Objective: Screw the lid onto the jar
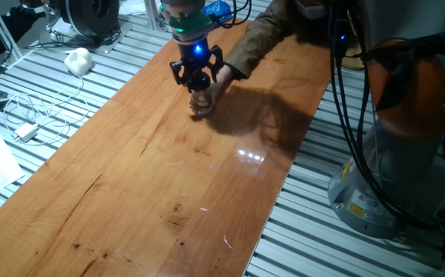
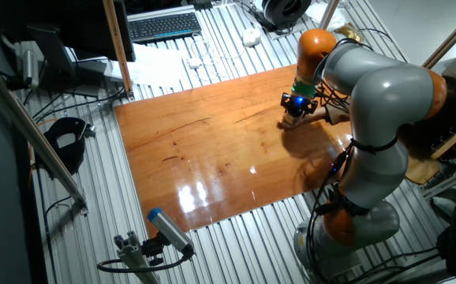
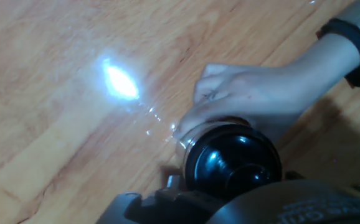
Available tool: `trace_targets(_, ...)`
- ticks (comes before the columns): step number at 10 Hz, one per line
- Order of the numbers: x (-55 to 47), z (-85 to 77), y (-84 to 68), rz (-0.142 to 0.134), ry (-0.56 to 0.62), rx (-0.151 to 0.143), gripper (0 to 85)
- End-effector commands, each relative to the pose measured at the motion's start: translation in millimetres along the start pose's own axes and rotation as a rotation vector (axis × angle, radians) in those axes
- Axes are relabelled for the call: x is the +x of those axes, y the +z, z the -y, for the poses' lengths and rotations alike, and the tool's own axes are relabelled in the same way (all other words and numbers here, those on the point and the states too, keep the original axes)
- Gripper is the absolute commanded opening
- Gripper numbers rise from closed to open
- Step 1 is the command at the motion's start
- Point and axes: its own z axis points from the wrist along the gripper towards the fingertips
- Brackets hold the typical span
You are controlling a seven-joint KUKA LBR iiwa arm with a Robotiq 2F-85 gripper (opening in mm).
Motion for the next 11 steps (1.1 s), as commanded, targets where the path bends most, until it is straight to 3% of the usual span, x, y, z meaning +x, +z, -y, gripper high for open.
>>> trace_targets(1,-0.4,-0.2,-0.6,-0.004,-0.012,0.005,85.0)
trace_targets(5,-0.6,0.7,-3.3,-0.011,-0.174,0.009,85.0)
trace_targets(7,-1.6,2.0,-8.8,-0.022,-0.282,-0.007,85.0)
trace_targets(8,-2.7,1.5,-10.0,-0.010,-0.355,-0.005,85.0)
trace_targets(9,-2.9,1.0,-10.0,0.019,-0.437,-0.006,85.0)
trace_targets(11,-3.2,-1.5,-12.6,0.048,-0.554,-0.033,85.0)
